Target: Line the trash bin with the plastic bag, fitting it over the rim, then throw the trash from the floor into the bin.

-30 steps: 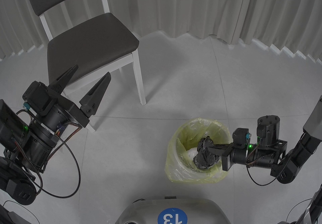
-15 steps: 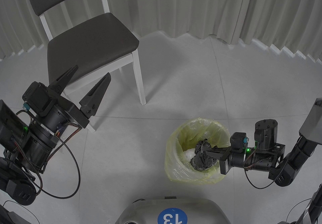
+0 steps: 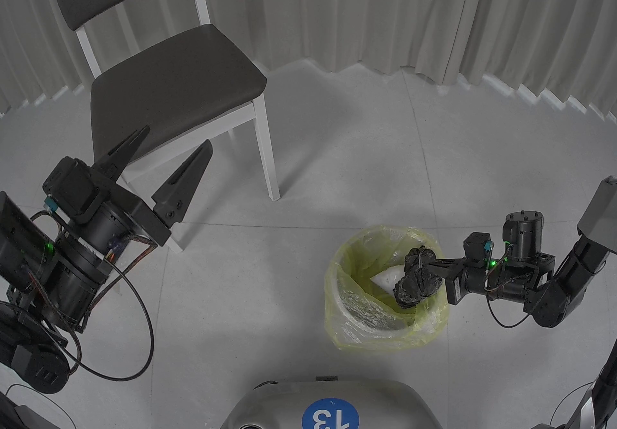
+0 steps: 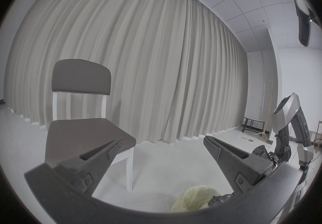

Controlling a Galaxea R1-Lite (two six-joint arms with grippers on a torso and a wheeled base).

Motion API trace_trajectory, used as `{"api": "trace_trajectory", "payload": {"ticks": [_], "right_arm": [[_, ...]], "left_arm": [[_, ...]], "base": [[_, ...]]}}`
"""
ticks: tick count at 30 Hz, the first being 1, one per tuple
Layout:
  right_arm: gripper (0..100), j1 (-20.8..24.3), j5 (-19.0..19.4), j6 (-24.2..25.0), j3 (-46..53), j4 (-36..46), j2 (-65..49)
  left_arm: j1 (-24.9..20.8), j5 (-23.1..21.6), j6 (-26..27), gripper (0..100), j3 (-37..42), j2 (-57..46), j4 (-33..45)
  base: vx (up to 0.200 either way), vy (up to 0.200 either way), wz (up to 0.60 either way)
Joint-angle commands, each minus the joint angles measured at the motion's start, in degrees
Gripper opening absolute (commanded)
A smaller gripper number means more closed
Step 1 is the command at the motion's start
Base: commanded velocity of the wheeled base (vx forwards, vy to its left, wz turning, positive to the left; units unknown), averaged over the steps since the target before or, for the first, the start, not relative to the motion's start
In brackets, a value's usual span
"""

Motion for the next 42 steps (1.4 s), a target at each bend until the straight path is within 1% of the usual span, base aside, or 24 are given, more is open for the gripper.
{"api": "trace_trajectory", "payload": {"ticks": [1,2,3,5,6,8,10,11,12,14,17,23,40,42], "right_arm": [[0,0.2,0.0,0.1,-0.6,-0.1,0.2],[0,0.4,0.0,0.3,-0.6,-0.2,0.3],[0,1.8,-0.1,0.8,-0.8,-0.4,0.3],[0,3.2,-0.1,2.0,-0.9,-0.6,0.4],[0,4.5,-0.3,4.4,-1.1,-1.2,0.4],[0,6.1,-0.5,7.5,-1.2,-2.9,0.7],[0,7.0,-0.7,9.1,-1.2,-4.6,1.5],[0,7.5,-0.7,10.0,-1.2,-6.8,2.9],[0,7.5,-0.7,10.0,-1.2,-6.8,2.9],[0,8.8,-1.2,10.5,-0.9,-12.0,6.8],[0,9.7,-1.7,10.5,-0.4,-14.4,9.1],[0,10.3,-1.7,10.4,-0.3,-14.1,10.0],[0,8.7,-1.9,10.7,-5.3,-14.5,16.7],[0,8.4,-2.7,10.7,-6.0,-14.5,17.6]], "left_arm": [[0.0,0.0,0.0,100,0.0,0.1,-0.8],[0.0,0.0,0.0,100,0.0,0.2,-0.8],[0.0,0.0,0.0,100,0.0,0.3,-0.8],[0.0,0.0,0.0,100,0.0,0.3,-0.8],[0.0,0.0,0.0,100,0.0,0.3,-0.8],[0.0,0.0,0.0,100,0.0,0.3,-0.8],[0.0,0.0,0.0,100,0.0,0.4,-0.8],[0.0,0.0,0.0,100,0.0,0.3,-0.8],[0.0,0.0,0.0,100,0.0,0.3,-0.8],[0.0,0.0,0.0,100,0.0,0.3,-0.8],[0.0,0.0,0.0,100,0.0,0.2,-0.8],[0.0,0.0,0.0,100,0.0,0.2,-0.8],[0.0,0.0,-0.1,100,0.1,0.2,-0.8],[0.0,0.0,-0.1,100,0.4,0.4,-0.9]], "base": [[0.000,0.000,0.00],[0.000,0.000,0.00],[0.000,0.000,0.00],[0.000,0.000,0.00],[0.000,0.000,0.00],[0.000,0.000,0.00],[0.000,0.000,0.00],[0.000,0.000,0.00],[0.000,0.000,0.00],[0.000,0.000,0.00],[0.000,0.000,0.00],[0.000,0.000,0.00],[0.000,0.000,0.00],[0.000,0.000,0.00]]}}
